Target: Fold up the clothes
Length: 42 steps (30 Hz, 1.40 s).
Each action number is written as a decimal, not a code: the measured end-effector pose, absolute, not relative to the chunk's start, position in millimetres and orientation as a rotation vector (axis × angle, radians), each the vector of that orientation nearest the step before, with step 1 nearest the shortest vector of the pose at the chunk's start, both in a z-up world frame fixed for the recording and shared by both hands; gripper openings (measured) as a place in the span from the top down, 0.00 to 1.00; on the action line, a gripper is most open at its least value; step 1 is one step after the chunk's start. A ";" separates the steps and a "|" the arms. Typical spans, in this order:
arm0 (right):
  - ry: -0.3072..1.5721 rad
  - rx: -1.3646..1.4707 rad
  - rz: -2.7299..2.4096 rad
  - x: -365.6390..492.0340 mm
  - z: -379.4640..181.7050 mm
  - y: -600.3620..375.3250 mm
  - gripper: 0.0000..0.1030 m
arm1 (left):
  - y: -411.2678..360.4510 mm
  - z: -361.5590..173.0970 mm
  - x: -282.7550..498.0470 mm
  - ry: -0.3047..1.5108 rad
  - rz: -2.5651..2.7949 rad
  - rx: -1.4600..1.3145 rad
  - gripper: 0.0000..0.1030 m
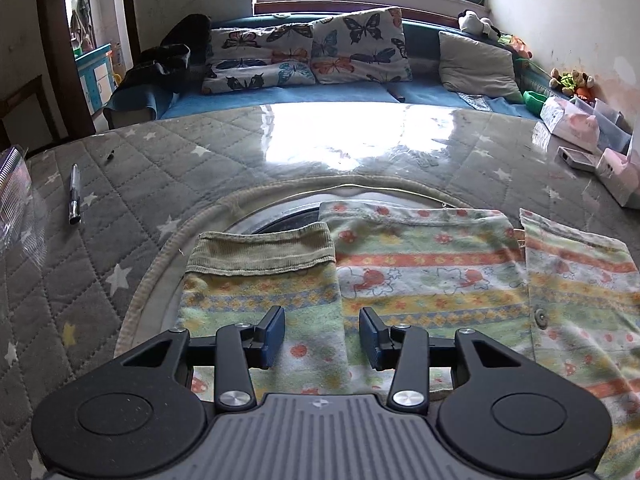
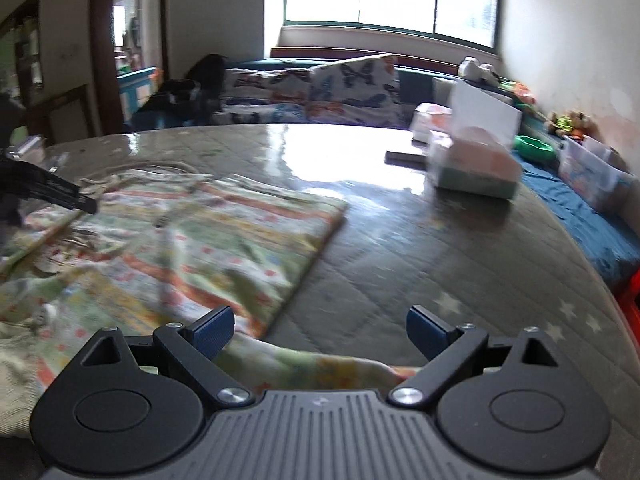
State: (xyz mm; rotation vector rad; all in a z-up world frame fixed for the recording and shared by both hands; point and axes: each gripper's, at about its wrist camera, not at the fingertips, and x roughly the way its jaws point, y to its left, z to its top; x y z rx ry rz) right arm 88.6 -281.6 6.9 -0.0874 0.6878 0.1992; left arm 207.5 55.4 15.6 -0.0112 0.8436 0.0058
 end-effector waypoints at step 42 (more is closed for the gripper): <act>0.662 -0.271 0.752 57.0 14.4 -117.7 0.09 | 206.4 49.6 70.3 0.645 0.289 -0.292 0.98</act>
